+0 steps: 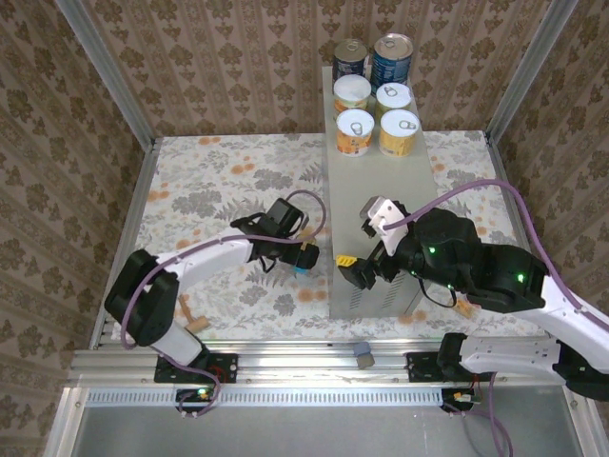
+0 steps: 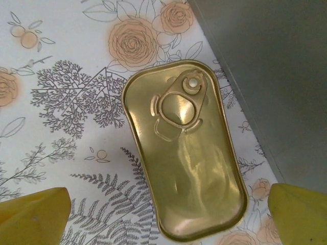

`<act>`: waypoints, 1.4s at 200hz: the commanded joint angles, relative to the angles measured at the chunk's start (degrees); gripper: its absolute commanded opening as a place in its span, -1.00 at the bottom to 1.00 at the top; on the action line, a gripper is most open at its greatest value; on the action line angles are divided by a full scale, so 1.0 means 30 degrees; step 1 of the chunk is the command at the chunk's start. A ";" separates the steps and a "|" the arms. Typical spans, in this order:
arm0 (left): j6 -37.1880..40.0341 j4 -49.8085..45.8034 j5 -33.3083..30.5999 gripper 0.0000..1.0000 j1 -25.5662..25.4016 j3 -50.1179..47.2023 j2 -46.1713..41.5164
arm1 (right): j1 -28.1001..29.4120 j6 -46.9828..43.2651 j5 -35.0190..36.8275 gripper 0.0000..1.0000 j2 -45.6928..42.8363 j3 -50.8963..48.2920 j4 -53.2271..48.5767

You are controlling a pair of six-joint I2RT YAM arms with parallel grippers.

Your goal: Place and organize the canned foods onto the counter

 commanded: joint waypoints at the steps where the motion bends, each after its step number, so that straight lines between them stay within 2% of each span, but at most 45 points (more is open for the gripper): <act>1: -0.0655 0.0610 -0.0531 1.00 -0.0251 0.0245 0.0751 | 0.0419 -0.0378 -0.0343 1.00 -0.0135 0.0500 -0.0214; 40: -0.0718 0.0851 -0.0707 0.95 -0.0626 0.0511 0.2090 | 0.0638 -0.0158 -0.0012 1.00 -0.0462 0.0088 0.0162; 106: -0.0403 0.0642 -0.1104 0.63 -0.0731 0.0873 0.2660 | 0.0721 -0.0232 0.0458 1.00 -0.0548 -0.0044 0.0297; 123: -0.0287 0.0262 -0.1167 0.48 -0.0754 0.1177 0.2862 | 0.0743 -0.0189 0.1051 1.00 -0.0603 -0.0007 0.0449; 148: -0.0216 0.0062 -0.1240 0.35 -0.0727 0.1303 0.2742 | 0.0731 0.0500 0.4959 1.00 -0.1250 -0.0279 0.0967; 179: 0.0139 -0.0328 -0.1358 0.17 -0.0733 0.1484 0.2288 | 0.0724 0.0581 0.7840 1.00 -0.2218 -0.0020 0.0416; 214: 0.0745 -0.1082 -0.1526 0.06 -0.0582 0.1783 0.1457 | 0.0724 0.0773 1.3438 1.00 -0.3514 0.0486 -0.0548; 249: 0.1308 -0.2320 -0.1555 0.01 -0.0405 0.2416 0.0342 | 0.0735 -0.0226 1.6247 1.00 -0.5367 0.0288 -0.0741; 280: 0.1987 -0.3856 -0.1636 0.00 -0.0405 0.3397 -0.0808 | 0.0720 -0.0300 1.7635 1.00 -0.6219 0.0602 -0.2381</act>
